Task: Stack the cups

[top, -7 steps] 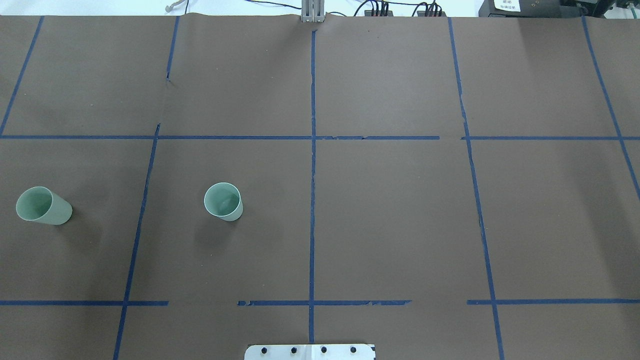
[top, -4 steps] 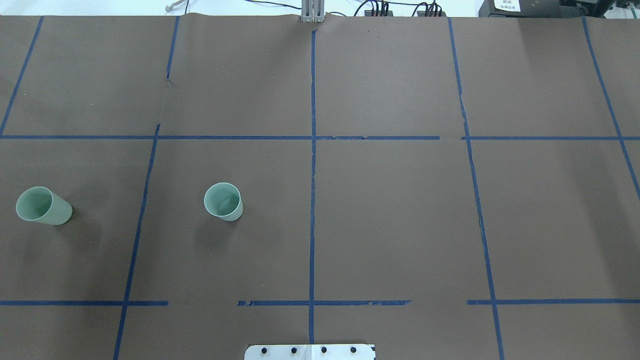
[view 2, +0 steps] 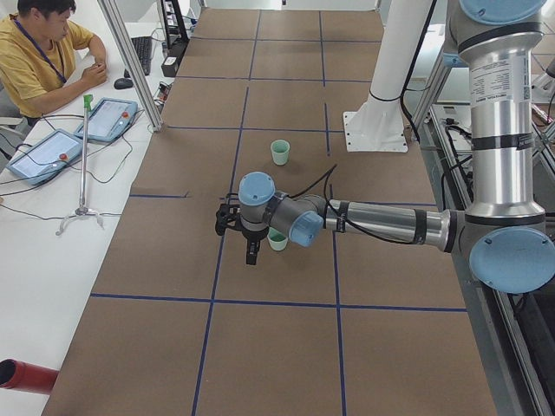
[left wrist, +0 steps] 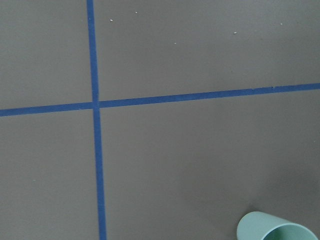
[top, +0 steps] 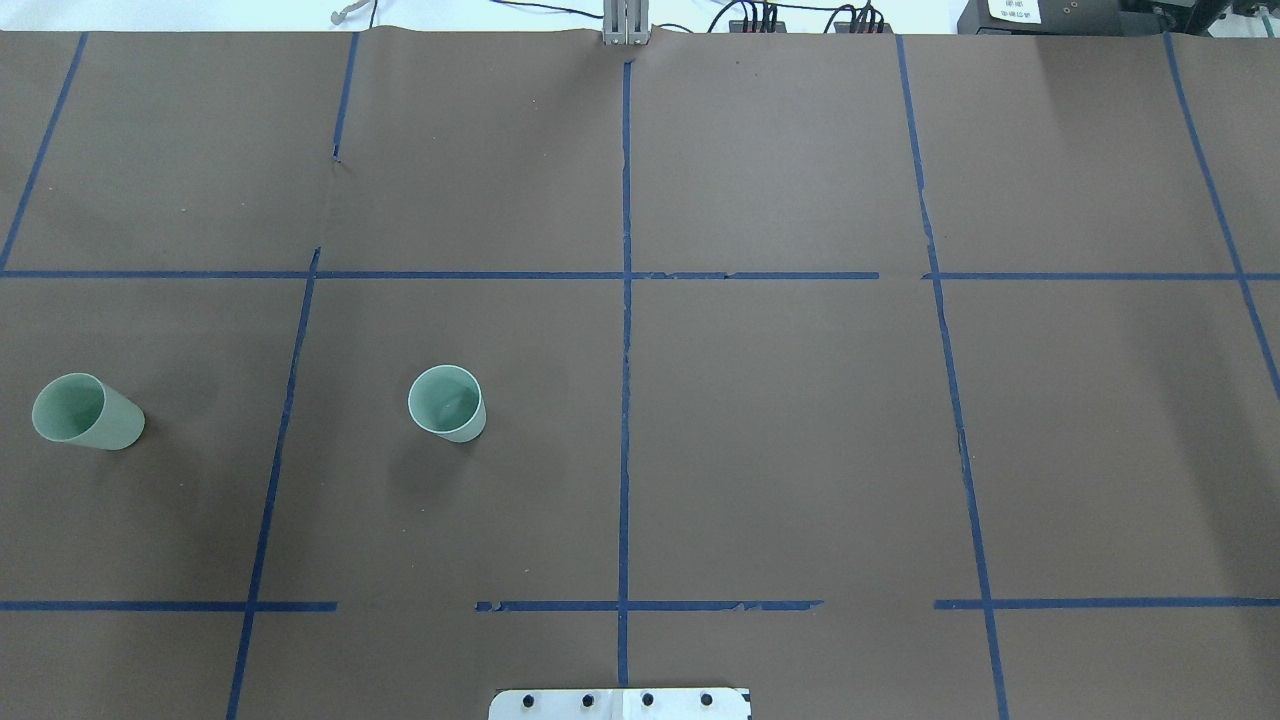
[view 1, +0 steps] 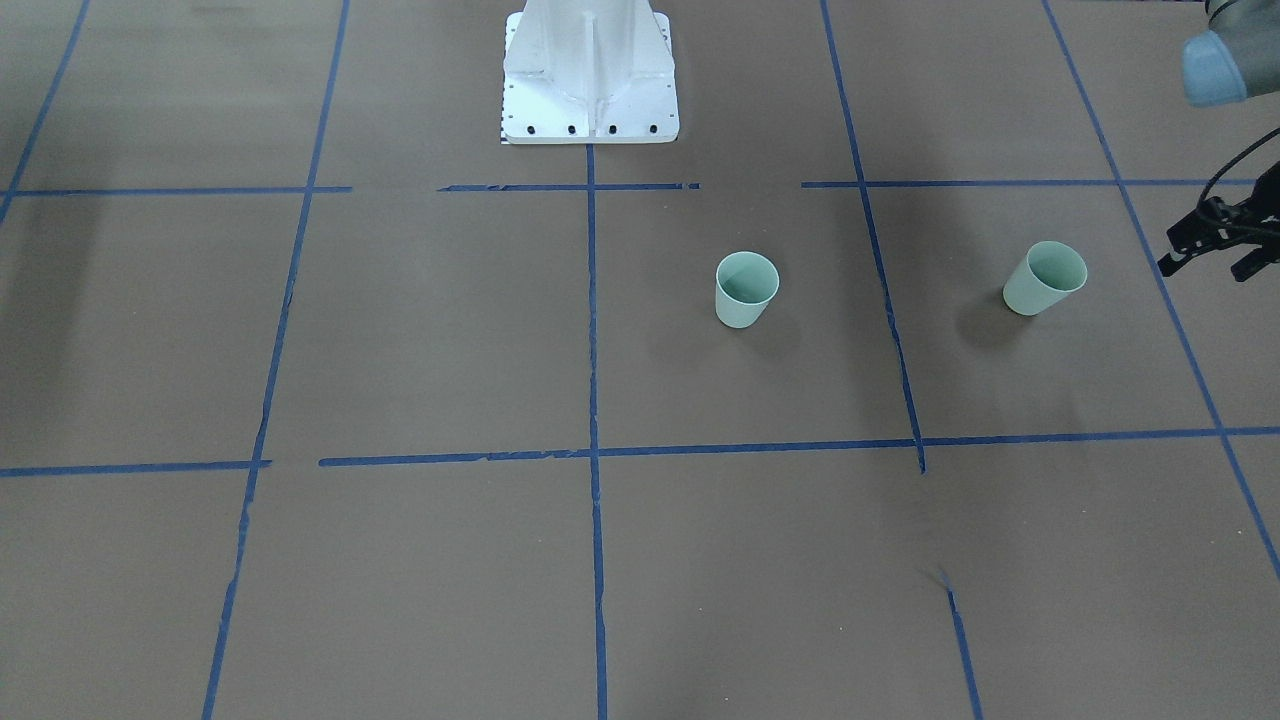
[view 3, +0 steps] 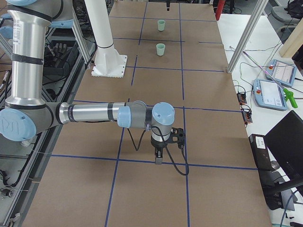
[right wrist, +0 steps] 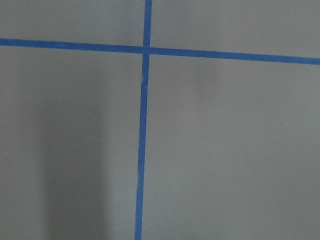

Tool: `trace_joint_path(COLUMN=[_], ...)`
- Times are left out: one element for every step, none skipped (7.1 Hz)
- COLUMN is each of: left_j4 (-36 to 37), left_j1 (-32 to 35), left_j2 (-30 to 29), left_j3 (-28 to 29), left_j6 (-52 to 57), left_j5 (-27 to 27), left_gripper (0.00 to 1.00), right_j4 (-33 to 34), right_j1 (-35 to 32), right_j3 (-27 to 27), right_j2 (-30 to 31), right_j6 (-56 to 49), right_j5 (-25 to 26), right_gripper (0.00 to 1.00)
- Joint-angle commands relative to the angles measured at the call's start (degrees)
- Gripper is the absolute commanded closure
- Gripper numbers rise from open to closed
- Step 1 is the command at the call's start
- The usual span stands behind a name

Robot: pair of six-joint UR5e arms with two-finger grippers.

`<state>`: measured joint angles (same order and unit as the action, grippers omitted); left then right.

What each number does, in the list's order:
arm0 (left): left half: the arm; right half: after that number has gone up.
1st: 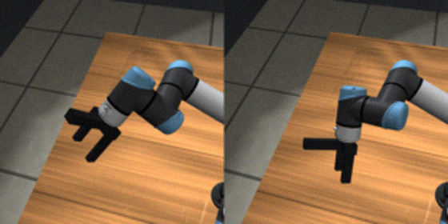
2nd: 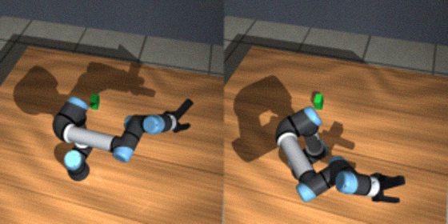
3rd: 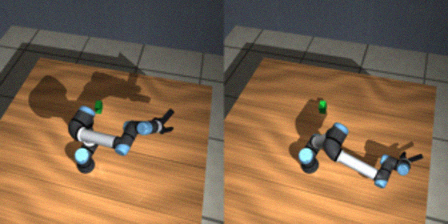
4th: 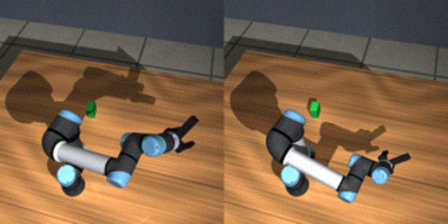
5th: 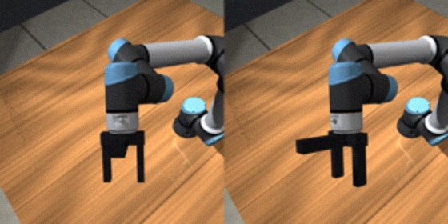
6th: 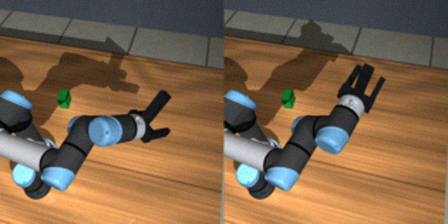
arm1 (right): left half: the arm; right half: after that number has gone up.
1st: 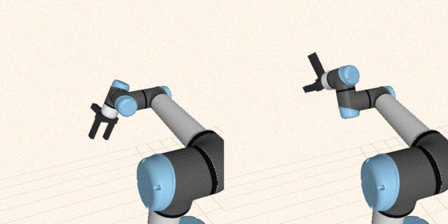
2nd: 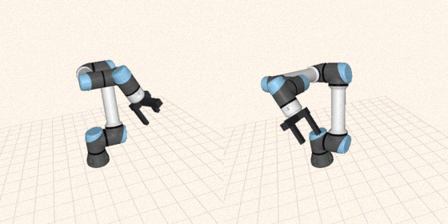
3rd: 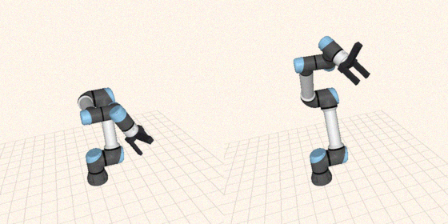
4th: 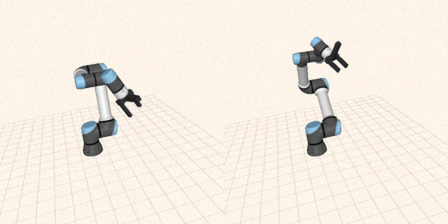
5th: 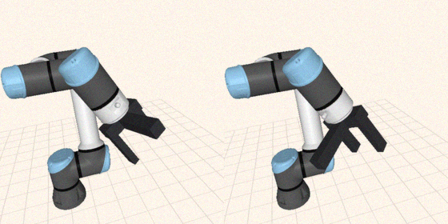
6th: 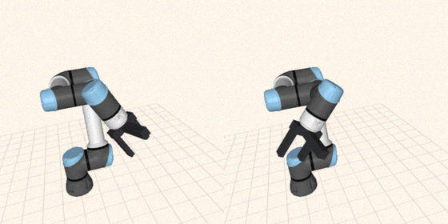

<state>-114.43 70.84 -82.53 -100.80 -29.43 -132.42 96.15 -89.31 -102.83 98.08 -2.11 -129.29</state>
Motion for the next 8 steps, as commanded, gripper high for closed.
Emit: trace_joint_path(left_j4=[-6.64, -7.9, -7.91, -7.91, -8.0, -8.09, -8.0, -7.56], left_j1=[-5.25, -7.18, -8.51, -9.48, -10.18, -10.89, -11.07, -11.07], left_j2=[0.26, 0.96, 1.4, 2.1, 2.37, 2.37, 2.37, 2.37], left_j3=[0.33, 0.51, 0.6, 0.6, 0.69, 0.78, 0.69, 0.86], left_j6=[-8.16, -8.8, -8.81, -8.72, -8.72, -8.55, -8.89, -8.98], left_j5=[3.99, 4.36, 4.36, 4.27, 4.19, 4.1, 3.4, 3.39], left_gripper=[0.0, 0.0, 0.0, 0.01, 0.01, 0.12, 0.7, 1.0], right_j4=[0.0, 0.0, 0.0, 0.0, 0.0, 0.0, 0.0, 0.0], right_j1=[0.02, -0.07, 0.02, 0.02, -0.07, 0.02, -0.07, -0.07], right_j3=[0.0, 0.0, 0.0, 0.0, 0.0, 0.0, 0.0, 0.0], right_j2=[0.0, 0.0, 0.0, 0.0, 0.0, 0.0, 0.0, 0.0], right_j6=[0.0, 0.0, 0.0, 0.0, 0.0, 0.0, 0.0, 0.0], right_j5=[0.0, 0.0, 0.0, 0.0, 0.0, 0.0, 0.0, 0.0], right_gripper=[0.0, 0.0, 0.0, 0.0, 0.0, 0.0, 0.0, 0.0])
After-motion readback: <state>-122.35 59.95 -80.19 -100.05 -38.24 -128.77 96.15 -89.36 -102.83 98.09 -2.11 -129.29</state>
